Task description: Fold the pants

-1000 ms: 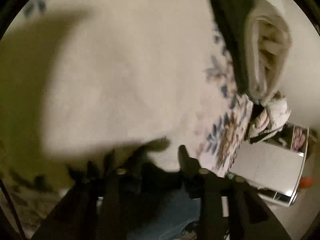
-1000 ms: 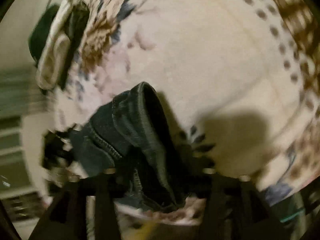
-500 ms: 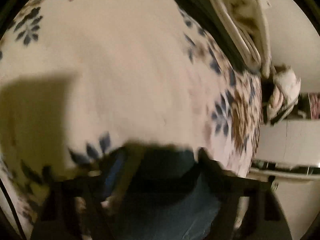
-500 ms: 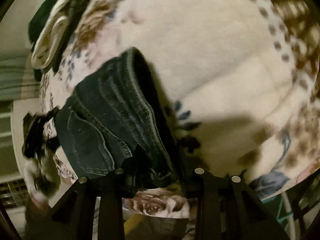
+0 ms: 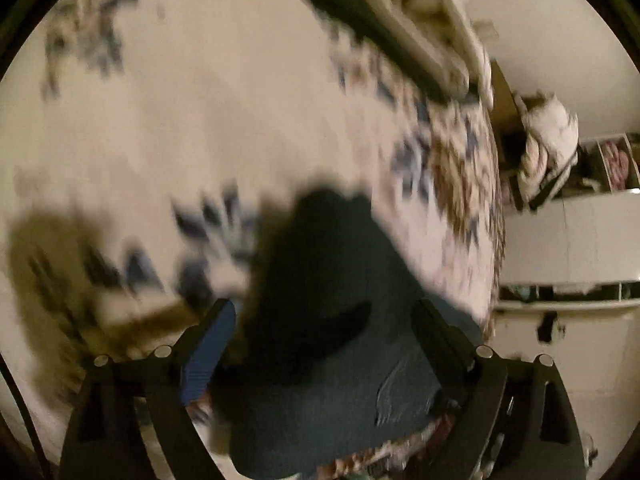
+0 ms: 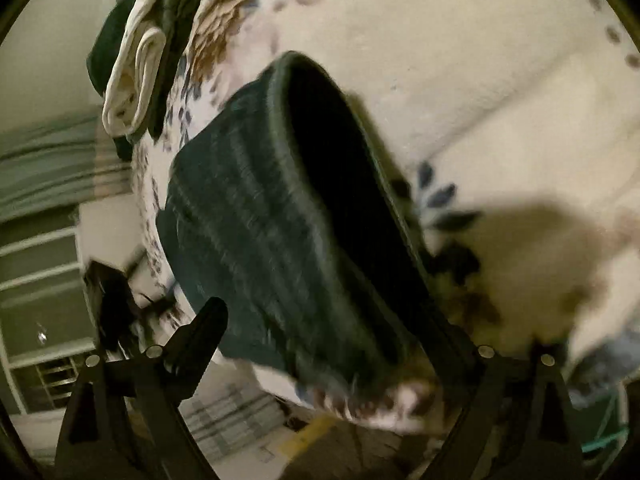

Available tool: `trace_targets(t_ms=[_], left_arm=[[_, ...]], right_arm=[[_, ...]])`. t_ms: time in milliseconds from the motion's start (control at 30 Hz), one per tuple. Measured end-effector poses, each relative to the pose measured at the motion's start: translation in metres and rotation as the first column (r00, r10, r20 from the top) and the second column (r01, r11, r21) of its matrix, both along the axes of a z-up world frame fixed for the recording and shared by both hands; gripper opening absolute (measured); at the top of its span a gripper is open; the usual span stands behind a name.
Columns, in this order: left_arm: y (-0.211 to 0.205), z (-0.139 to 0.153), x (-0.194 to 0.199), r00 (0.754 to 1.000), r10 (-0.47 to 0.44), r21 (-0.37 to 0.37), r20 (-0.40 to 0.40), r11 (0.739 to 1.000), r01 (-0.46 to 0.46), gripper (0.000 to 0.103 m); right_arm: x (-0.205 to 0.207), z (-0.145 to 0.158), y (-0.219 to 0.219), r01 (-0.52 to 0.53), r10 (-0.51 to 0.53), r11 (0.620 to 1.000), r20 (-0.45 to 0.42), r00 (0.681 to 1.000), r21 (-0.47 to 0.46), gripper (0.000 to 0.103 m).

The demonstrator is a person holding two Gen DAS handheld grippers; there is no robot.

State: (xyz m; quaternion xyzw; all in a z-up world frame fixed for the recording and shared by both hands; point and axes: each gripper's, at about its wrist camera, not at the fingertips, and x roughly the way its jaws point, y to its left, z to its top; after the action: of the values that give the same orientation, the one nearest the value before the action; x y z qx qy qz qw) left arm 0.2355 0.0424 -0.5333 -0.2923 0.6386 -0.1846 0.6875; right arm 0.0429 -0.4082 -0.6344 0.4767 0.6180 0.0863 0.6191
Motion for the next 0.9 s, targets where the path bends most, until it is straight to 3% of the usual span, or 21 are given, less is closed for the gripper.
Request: trace_targets(t_ms=[133, 233, 300, 333, 433, 500, 633, 667, 700, 733, 767, 800, 900], left_arm=[[-0.023, -0.042, -0.007, 0.996, -0.025, -0.023, -0.090, 0.999, 0.023, 0.090], [-0.022, -0.049, -0.006, 0.996, -0.036, -0.060, -0.081, 0.998, 0.031, 0.100], [-0.025, -0.050, -0.003, 0.996, -0.059, -0.067, -0.069, 0.996, 0.054, 0.103], [-0.027, -0.051, -0.002, 0.996, -0.065, -0.061, -0.065, 0.996, 0.061, 0.103], [-0.024, -0.047, -0.003, 0.997, -0.052, -0.065, -0.054, 0.997, 0.048, 0.103], [-0.018, -0.038, -0.006, 1.000, -0.015, -0.108, -0.027, 0.994, 0.012, 0.103], [-0.017, -0.047, -0.011, 0.999, 0.034, -0.141, -0.015, 0.989, -0.036, 0.100], [-0.016, -0.047, -0.011, 0.999, 0.039, -0.142, -0.008, 0.989, -0.039, 0.099], [-0.016, -0.045, -0.011, 0.999, 0.043, -0.146, 0.001, 0.988, -0.042, 0.092], [-0.012, -0.040, -0.013, 0.999, 0.048, -0.139, 0.022, 0.989, -0.044, 0.071], [-0.009, -0.036, -0.015, 0.998, 0.050, -0.142, 0.032, 0.989, -0.045, 0.057], [-0.008, -0.031, -0.017, 0.998, 0.054, -0.167, 0.037, 0.985, -0.048, 0.043], [-0.009, -0.009, -0.022, 0.997, 0.031, -0.156, 0.072, 0.988, -0.019, 0.036]], right_arm=[[0.019, -0.008, 0.009, -0.030, 0.030, 0.992, 0.001, 1.000, -0.124, 0.096], [0.020, -0.002, 0.013, -0.051, 0.052, 0.988, -0.001, 0.999, -0.146, 0.096], [0.016, -0.013, 0.021, -0.094, 0.093, 0.990, -0.010, 0.996, -0.104, 0.097], [0.016, -0.019, 0.025, -0.089, 0.089, 0.993, -0.002, 0.996, -0.074, 0.102], [0.022, -0.019, 0.028, 0.001, -0.003, 1.000, 0.049, 0.999, 0.030, 0.103], [0.027, -0.013, 0.034, 0.021, -0.031, 0.996, 0.109, 0.994, 0.090, 0.103], [0.030, -0.024, 0.051, -0.027, 0.022, 0.999, 0.104, 0.994, 0.044, 0.102], [0.031, -0.024, 0.051, -0.003, -0.002, 0.999, 0.105, 0.994, 0.040, 0.094], [0.031, -0.022, 0.050, 0.017, -0.020, 0.999, 0.095, 0.995, 0.028, 0.086], [0.030, -0.020, 0.048, 0.045, -0.046, 0.999, 0.089, 0.995, 0.011, 0.072], [0.027, -0.015, 0.047, 0.080, -0.080, 0.997, 0.093, 0.992, 0.005, 0.063], [0.026, -0.010, 0.048, 0.089, -0.088, 0.996, 0.099, 0.991, -0.005, 0.061], [0.021, 0.013, 0.058, 0.070, -0.063, 0.996, 0.122, 0.991, -0.055, 0.055]])
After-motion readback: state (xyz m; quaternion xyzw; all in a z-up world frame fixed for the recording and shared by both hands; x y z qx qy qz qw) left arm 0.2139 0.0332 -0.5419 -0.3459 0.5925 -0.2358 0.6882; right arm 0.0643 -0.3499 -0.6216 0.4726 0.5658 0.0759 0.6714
